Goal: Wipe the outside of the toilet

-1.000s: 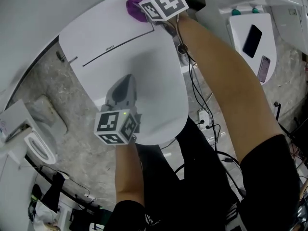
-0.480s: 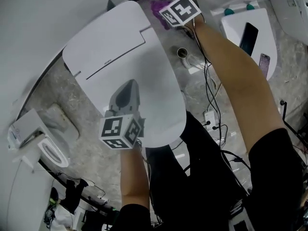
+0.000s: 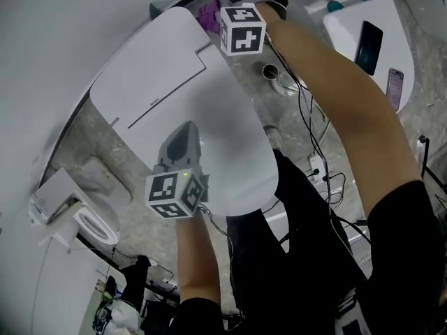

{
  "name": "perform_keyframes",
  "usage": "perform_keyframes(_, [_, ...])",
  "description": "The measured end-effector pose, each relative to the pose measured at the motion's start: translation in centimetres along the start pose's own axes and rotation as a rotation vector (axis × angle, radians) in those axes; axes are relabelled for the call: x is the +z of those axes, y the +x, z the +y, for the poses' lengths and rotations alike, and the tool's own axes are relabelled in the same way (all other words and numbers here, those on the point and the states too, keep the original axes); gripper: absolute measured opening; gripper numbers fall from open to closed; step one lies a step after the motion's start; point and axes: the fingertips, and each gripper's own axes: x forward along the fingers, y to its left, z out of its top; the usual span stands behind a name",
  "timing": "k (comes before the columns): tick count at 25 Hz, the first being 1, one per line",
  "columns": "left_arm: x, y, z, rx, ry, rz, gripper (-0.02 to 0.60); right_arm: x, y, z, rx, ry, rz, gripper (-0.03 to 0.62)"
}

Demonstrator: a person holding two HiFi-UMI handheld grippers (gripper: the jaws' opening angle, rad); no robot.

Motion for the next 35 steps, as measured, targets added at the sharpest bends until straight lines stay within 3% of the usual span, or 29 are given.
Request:
perform_keyframes(8, [0.5, 1.4, -0.1, -0.016, 0.029, 0.007, 0.008, -0.6, 3.2, 0.7, 0.062, -0.338, 0.185, 0.118])
perform_keyframes(11, [0.2, 1.1, 0.0, -0.016, 0.040, 0.010, 0.008, -1.0, 4.4, 1.2, 0.080, -0.317, 0.181, 0.118])
perform_keyframes(18, [-0.2, 0.9, -0.7, -0.040, 0.015, 0.003, 0.008, -1.7, 4.6, 2.4, 0.125, -0.158, 0.101, 0.117])
perform_keyframes(23, [-0.5, 1.6, -2.3, -0.069, 0.048, 0.024, 0.008, -2.9, 4.1, 5.8, 0.217, -0.208, 0.161, 0.115])
perform_keyframes(27, [-0.9, 2.2, -3.2, -0.084, 0.067, 0.035, 0.008, -3.8, 3.3, 9.1, 0.314, -0.220, 0.144, 0.114])
perform_keyframes(35, [-3.0, 3.3, -3.7, -0.089, 0.101, 0.092, 0.008, -4.8, 1.6, 13.8, 0.361, -0.221, 0.132, 0.114])
